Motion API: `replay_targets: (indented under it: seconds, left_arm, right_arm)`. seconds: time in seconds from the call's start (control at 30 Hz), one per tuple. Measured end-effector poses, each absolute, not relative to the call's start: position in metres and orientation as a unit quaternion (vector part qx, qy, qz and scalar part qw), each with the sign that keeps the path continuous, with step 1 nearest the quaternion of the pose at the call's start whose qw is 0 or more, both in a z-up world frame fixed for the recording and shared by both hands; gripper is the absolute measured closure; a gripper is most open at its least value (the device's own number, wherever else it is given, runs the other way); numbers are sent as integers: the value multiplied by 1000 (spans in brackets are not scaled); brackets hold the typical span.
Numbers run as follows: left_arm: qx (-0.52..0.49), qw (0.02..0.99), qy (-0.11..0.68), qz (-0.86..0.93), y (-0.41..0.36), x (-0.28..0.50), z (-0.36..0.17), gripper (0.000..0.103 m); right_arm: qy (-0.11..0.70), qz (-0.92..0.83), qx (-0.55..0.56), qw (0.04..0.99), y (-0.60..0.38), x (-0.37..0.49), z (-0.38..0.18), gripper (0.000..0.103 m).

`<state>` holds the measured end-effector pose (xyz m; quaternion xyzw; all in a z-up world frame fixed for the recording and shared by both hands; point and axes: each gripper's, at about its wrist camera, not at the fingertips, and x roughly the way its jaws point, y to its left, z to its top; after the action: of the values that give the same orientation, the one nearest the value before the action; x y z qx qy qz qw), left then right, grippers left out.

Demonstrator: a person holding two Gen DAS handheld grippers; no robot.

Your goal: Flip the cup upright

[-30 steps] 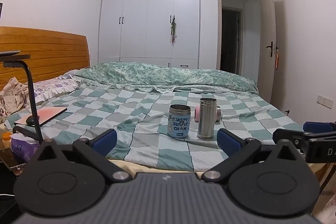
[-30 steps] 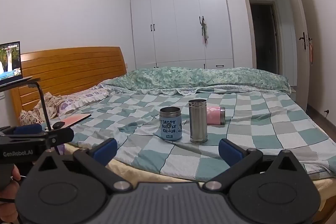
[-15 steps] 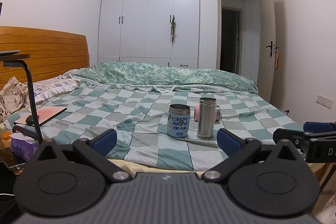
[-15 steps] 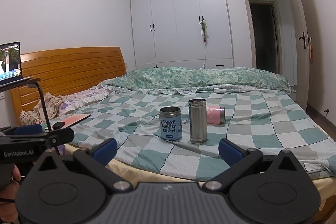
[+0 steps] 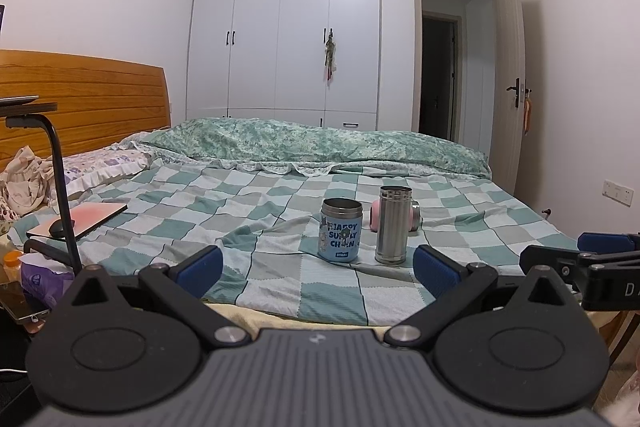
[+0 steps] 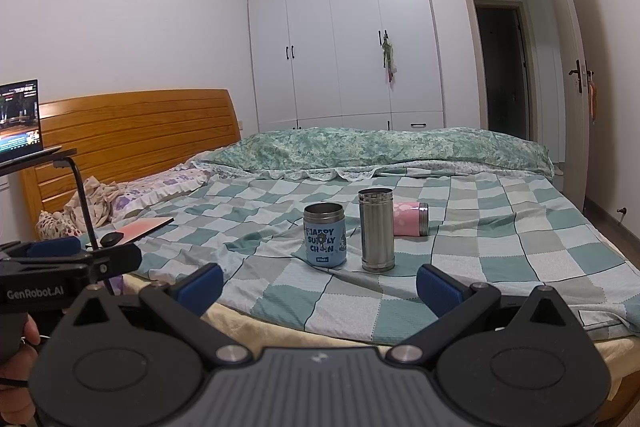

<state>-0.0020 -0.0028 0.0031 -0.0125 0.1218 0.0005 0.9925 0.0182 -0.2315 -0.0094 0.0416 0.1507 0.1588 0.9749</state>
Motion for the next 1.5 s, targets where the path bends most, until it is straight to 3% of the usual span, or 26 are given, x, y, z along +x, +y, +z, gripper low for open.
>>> replay_targets:
  seconds: [1.5]
  left_arm:
    - [-7,992,125,-6,-5,5,-3,0]
  right_arm:
    - [151,152,45,976,-231,25,-14,0]
